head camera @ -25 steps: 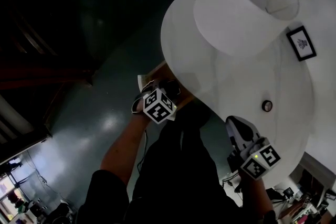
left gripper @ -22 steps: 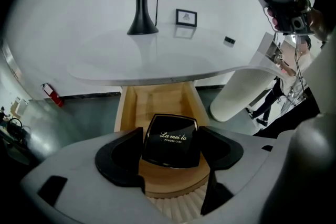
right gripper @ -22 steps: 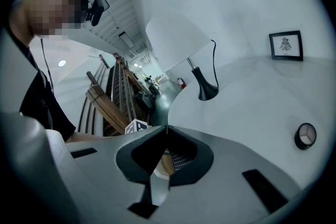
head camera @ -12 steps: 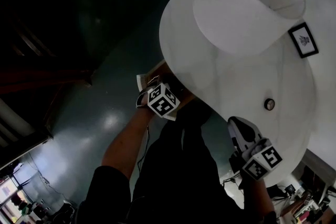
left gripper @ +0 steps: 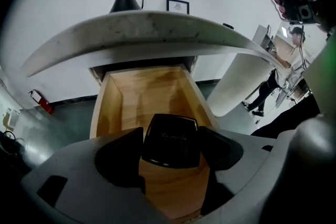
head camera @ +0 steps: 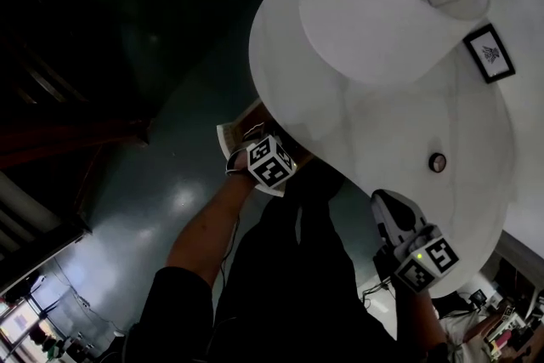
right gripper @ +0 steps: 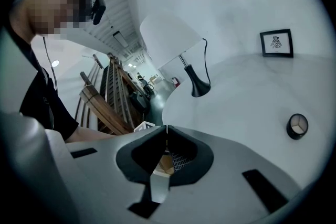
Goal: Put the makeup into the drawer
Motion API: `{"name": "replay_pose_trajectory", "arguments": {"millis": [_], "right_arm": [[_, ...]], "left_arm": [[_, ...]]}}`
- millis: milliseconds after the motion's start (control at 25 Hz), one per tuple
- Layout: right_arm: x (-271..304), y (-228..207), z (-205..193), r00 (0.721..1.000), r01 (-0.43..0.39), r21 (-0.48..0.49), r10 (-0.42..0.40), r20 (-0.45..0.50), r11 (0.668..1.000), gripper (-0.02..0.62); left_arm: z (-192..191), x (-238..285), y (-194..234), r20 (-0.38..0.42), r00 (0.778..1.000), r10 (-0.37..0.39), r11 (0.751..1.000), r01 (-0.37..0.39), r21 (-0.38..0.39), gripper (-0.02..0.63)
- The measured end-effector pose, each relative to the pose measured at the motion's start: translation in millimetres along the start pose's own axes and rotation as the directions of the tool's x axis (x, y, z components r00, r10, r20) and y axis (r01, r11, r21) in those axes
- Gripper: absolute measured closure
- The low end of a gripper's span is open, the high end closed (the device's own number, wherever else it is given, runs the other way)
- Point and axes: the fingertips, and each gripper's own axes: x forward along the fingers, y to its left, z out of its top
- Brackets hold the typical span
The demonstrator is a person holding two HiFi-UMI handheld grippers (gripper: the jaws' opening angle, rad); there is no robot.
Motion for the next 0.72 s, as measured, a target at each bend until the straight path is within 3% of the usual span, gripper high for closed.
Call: {"name": "replay_pose_trajectory", "arguments": {"millis": [440, 720], "right_arm": [[-20.3, -16.9, -12.2, 0.996, 0.079, 0.029, -0.08, 0.029, 0.996, 0.578], [-27.4, -16.7, -27.5, 0.995, 0.096, 0.042, -0.098, 0.033, 0.994, 0.578]], "left_arm": [[1.4, 40.4, -9.4, -0.033, 0.998, -0.055, 0.98, 0.061, 0.191, 0.262], [-5.5, 52.6, -2.5, -0.054, 0.997, -0.053, 0.986, 0.06, 0.154, 0.262]]}}
